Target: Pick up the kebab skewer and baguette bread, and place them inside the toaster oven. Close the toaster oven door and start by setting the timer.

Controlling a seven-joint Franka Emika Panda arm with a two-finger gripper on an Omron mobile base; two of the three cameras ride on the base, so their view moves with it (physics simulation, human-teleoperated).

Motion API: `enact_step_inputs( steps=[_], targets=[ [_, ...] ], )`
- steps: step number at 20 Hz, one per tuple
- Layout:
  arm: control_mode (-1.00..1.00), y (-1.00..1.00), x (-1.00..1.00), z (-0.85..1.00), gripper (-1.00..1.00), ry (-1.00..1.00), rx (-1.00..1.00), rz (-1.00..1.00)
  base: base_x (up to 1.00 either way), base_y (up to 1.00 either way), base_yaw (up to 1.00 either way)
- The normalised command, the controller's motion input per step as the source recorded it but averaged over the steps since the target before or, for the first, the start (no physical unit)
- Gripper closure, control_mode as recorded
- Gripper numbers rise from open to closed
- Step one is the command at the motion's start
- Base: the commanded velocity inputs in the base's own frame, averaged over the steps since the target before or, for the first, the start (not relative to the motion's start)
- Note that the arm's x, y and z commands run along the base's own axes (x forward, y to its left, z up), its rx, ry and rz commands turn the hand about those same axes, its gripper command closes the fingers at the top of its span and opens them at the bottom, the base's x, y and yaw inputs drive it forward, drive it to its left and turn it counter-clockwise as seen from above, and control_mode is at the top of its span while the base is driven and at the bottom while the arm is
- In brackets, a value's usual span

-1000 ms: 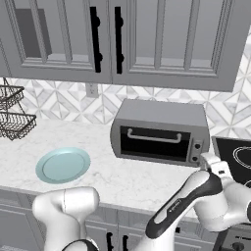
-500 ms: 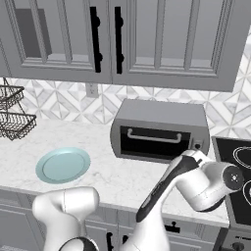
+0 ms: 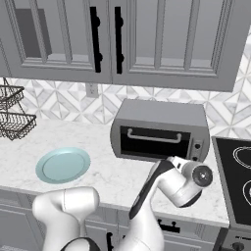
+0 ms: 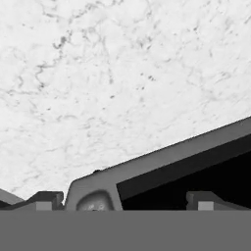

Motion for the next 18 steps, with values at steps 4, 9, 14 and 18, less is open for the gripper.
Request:
enact_step_inputs(
  steps=[4,9,14,18],
  targets=[
    [-1.0,-0.36,0.45,-0.13,-1.0,0.0,-0.24,0.3,0.0,0.0,0.0],
    [-1.0,-0.61,0.06,0.0,-1.0,-0.02,-0.22,0.31,0.0,0.0,0.0],
    [-1.0,-0.36,0.04,-0.25,-1.0,0.0,-0.22,0.17,0.0,0.0,0.0],
    [-1.0,-0.36,0.14,-0.34,-1.0,-0.07,-0.14,0.26,0.0,0.0,0.0]
  ],
)
